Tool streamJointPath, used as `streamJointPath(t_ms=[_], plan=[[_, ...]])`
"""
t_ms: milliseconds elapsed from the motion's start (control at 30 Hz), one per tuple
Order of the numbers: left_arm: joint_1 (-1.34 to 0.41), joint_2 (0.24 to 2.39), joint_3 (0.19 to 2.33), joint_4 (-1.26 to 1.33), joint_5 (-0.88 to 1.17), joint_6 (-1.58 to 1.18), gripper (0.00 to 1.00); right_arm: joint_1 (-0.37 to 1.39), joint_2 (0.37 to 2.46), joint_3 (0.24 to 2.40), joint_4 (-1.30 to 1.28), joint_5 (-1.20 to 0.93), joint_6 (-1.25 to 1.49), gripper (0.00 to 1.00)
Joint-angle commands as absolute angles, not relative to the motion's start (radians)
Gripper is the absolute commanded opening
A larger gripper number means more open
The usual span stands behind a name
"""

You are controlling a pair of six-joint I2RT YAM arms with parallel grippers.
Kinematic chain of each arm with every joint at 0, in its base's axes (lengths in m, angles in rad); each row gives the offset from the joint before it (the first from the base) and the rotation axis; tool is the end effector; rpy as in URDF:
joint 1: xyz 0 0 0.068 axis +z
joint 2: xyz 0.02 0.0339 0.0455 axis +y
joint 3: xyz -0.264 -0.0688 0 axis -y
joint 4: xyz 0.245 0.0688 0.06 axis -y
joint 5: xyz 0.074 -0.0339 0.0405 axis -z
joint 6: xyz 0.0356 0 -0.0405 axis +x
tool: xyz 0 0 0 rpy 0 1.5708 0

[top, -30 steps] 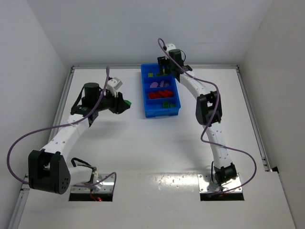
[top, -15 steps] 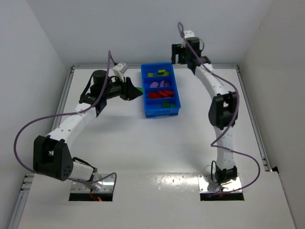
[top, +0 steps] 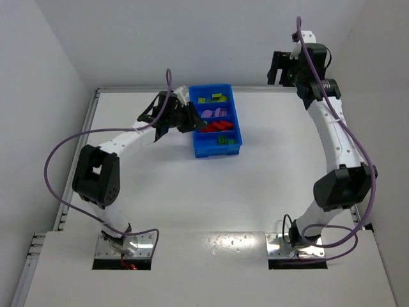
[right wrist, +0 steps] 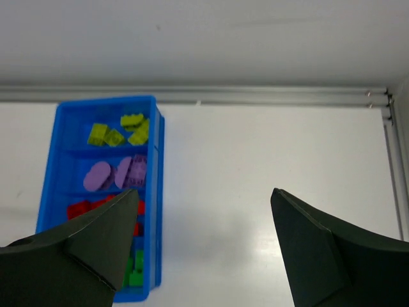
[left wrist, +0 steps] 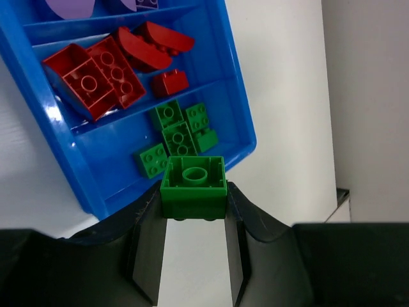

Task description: Sort the legos into containers by color

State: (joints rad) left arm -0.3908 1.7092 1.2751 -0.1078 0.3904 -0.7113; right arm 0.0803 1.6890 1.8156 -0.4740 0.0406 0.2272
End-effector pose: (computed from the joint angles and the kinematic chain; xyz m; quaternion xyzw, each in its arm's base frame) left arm 0.3606 -0.1632 0.2712 -0.0421 0.8583 -0.3966 0.3228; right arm 0.3885 0.0298 0.4288 0.0717 0.8154 0.0715 0.5699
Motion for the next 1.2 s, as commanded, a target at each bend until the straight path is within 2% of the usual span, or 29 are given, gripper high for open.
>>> streamJointPath(t_ms=[0,467,600,667,800,900,933,1000,1033,1167], plan=[[-0.419,1.744,1.382,-0.144,0.313,-0.818,0.0,0.061,1.66,1.738,-0.526,0.029,0.241,0.84],[-0.511,1.864,1.405,-0.183,0.245,-0.761,0.0,0.002,1.66,1.736,-0.555,-0.018,0.232,0.84],[-0.52,1.896,1.393,-0.169,0.225,-0.752,0.23,-0.017,1.669,1.736,-0.555,-0.038,0.241,0.84],[-0.52,1.92,1.405,-0.16,0.216,-0.741,0.27,-0.017,1.669,1.736,-0.555,-0.048,0.241,0.84],[-0.529,1.959,1.456,-0.16,0.216,-0.723,0.42,-0.026,1.669,1.727,-0.555,-0.057,0.25,0.84],[-0.538,1.98,1.47,-0.16,0.227,-0.713,0.58,-0.037,1.669,1.727,-0.555,-0.057,0.25,0.84],[-0.548,1.98,1.479,-0.16,0.227,-0.713,0.7,-0.037,1.66,1.718,-0.555,-0.057,0.25,0.84],[-0.548,1.98,1.479,-0.16,0.227,-0.704,0.75,-0.037,1.66,1.709,-0.555,-0.066,0.25,0.84],[-0.557,1.97,1.479,-0.16,0.218,-0.693,0.83,-0.037,1.66,1.709,-0.555,-0.066,0.25,0.84],[-0.578,1.898,1.492,-0.16,0.177,-0.641,0.87,-0.046,1.651,1.68,-0.543,-0.089,0.25,0.84]])
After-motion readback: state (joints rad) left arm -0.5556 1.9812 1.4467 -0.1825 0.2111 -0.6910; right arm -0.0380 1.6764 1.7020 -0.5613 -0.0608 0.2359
